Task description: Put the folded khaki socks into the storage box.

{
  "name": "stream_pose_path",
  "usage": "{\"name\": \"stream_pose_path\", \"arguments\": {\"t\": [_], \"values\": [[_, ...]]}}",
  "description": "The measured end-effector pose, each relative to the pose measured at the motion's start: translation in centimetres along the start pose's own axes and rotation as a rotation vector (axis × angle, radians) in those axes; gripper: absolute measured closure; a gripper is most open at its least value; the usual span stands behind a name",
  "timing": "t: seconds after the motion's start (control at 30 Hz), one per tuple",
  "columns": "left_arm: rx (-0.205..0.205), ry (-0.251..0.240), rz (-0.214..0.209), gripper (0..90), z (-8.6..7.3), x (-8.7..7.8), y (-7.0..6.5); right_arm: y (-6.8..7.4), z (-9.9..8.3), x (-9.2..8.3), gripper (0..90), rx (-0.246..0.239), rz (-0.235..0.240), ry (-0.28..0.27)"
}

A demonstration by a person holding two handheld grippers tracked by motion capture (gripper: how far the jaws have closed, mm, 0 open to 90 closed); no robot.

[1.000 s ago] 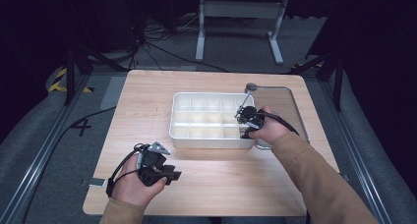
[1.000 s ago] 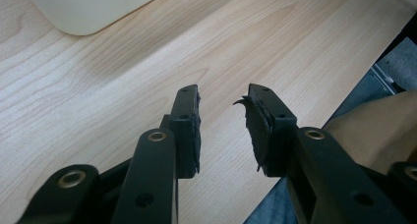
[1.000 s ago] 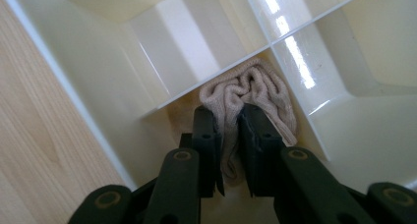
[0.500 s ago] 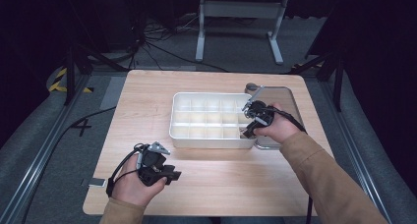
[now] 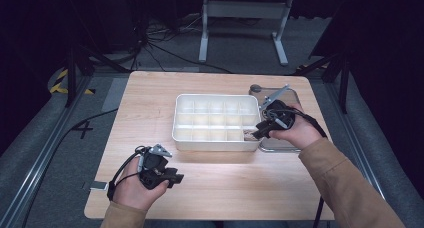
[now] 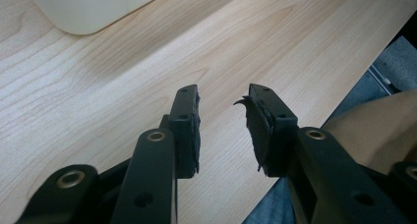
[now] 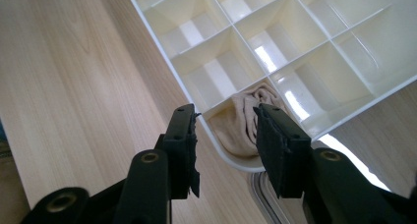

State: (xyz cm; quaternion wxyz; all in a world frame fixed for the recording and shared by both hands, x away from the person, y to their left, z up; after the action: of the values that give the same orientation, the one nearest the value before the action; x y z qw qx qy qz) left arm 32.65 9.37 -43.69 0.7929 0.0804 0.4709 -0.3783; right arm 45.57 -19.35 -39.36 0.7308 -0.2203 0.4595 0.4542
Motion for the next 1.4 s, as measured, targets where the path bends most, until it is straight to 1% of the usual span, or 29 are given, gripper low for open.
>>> {"name": "stream_pose_path", "arguments": {"t": [0.03, 0.07, 0.13, 0.17, 0.2, 0.33, 0.43, 0.53, 0.67, 0.73, 0.77, 0.8, 0.83, 0.87, 0.9, 1.0, 1.1, 1.17, 1.27, 1.4], "values": [[0.008, -0.003, 0.001, 65.9, 0.0, 0.0, 0.0, 0.2, -0.1, -0.2, 58.8, -0.003, 0.002, -0.009], [0.001, -0.006, 0.0, 65.9, 0.1, 0.0, 0.0, 0.3, -0.1, -0.4, 58.5, -0.007, 0.003, -0.019], [0.004, -0.008, -0.002, 65.8, 0.1, 0.0, 0.0, 0.8, -0.3, -0.7, 57.8, -0.011, 0.019, -0.039], [0.004, -0.008, -0.002, 65.8, 0.1, 0.0, 0.0, 0.8, -0.3, -0.7, 57.8, -0.011, 0.019, -0.039], [0.006, -0.006, -0.004, 65.7, 0.1, -0.1, -0.1, 1.2, -0.6, -1.0, 57.3, -0.014, 0.03, -0.051], [0.013, -0.011, -0.005, 65.6, 0.2, 0.0, -0.1, 2.1, -1.2, -1.5, 56.8, -0.035, 0.043, -0.082], [0.02, -0.006, -0.006, 65.4, 0.2, 0.0, -0.2, 2.8, -1.7, -1.7, 56.1, -0.052, 0.053, -0.091], [0.017, -0.006, -0.01, 65.3, 0.2, 0.0, -0.4, 3.6, -2.2, -1.8, 55.4, -0.067, 0.062, -0.096], [0.025, -0.006, -0.012, 65.1, 0.3, 0.1, -0.5, 5.0, -2.8, -1.8, 54.8, -0.084, 0.085, -0.103], [0.025, -0.005, -0.015, 64.9, 0.3, 0.2, -0.5, 5.5, -3.2, -1.6, 54.2, -0.094, 0.09, -0.105], [0.025, -0.005, -0.015, 64.8, 0.3, 0.2, -0.5, 5.5, -3.2, -1.6, 54.2, -0.094, 0.09, -0.105], [0.03, 0.003, -0.015, 64.8, 0.3, 0.2, -0.5, 6.0, -3.6, -1.2, 52.7, -0.091, 0.095, -0.103], [0.03, 0.003, -0.015, 64.8, 0.3, 0.2, -0.5, 6.0, -3.6, -1.2, 52.7, -0.091, 0.095, -0.103], [0.03, 0.006, -0.016, 64.7, 0.3, 0.2, -0.6, 6.5, -3.9, -0.9, 52.0, -0.091, 0.105, -0.103], [0.03, 0.006, -0.016, 64.7, 0.3, 0.2, -0.6, 6.8, -4.1, -0.7, 51.9, -0.09, 0.115, -0.117], [0.028, 0.005, -0.018, 64.6, 0.3, 0.3, -0.6, 7.2, -4.4, -0.3, 51.5, -0.082, 0.124, -0.12], [0.032, 0.009, -0.018, 64.6, 0.3, 0.3, -0.6, 7.7, -5.5, 0.7, 50.4, -0.085, 0.109, -0.104], [0.032, 0.009, -0.017, 64.4, 0.3, 0.3, -0.6, 7.8, -5.7, 0.8, 50.3, -0.081, 0.112, -0.103], [0.035, 0.014, -0.021, 64.2, 0.2, 0.5, -0.7, 8.2, -6.2, 1.3, 49.7, -0.075, 0.123, -0.122], [0.039, 0.022, -0.025, 63.4, 0.2, 0.6, -0.7, 8.4, -7.1, 2.2, 49.1, -0.074, 0.104, -0.114]]}}
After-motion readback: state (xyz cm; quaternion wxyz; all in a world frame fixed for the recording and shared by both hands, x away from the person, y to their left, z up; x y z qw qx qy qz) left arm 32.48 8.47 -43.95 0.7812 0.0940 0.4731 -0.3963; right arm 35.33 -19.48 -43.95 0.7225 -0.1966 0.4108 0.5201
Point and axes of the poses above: each handheld gripper's, and its own axes: x roughly forward along the jaws, z roughly out of its top, y roughly to its left, the point moved 8 cm from there along x, roughly forward along the jaws, and after that the axes turned 3 degrees about z, right-handed, at the moved point
